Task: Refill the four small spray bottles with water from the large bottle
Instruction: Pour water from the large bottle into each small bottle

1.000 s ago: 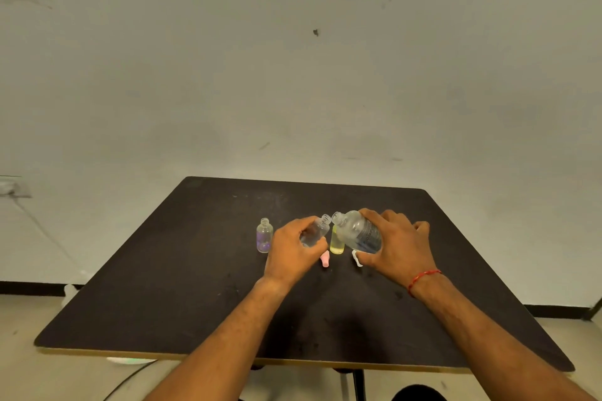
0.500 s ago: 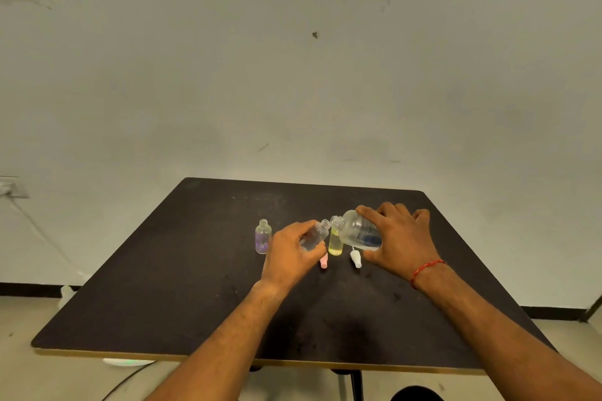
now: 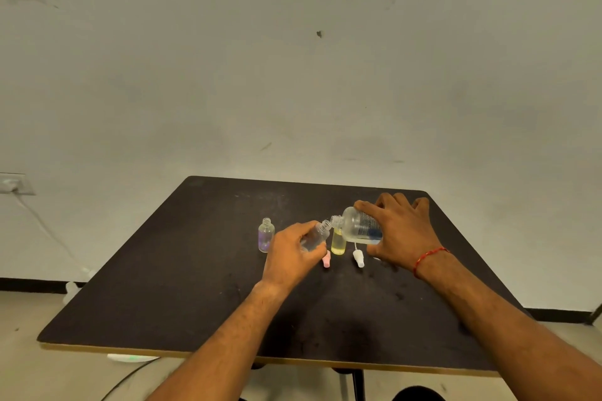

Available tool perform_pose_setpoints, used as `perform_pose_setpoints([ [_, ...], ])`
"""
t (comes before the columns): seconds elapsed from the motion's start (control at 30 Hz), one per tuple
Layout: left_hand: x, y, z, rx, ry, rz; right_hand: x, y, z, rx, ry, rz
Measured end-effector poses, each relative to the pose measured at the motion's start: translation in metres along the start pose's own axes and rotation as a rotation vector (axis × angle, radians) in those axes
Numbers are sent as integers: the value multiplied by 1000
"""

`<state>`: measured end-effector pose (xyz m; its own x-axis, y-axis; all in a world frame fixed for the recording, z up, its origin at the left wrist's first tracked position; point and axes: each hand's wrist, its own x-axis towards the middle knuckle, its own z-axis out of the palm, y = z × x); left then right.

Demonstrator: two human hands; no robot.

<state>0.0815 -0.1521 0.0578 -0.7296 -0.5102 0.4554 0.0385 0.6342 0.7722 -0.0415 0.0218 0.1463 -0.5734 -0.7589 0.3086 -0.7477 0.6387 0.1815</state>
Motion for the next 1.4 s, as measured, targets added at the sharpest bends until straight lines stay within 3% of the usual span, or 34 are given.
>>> perform_pose_setpoints([
  [1.4, -3, -11, 2, 24, -2, 7, 4, -2, -10, -53, 21, -76],
])
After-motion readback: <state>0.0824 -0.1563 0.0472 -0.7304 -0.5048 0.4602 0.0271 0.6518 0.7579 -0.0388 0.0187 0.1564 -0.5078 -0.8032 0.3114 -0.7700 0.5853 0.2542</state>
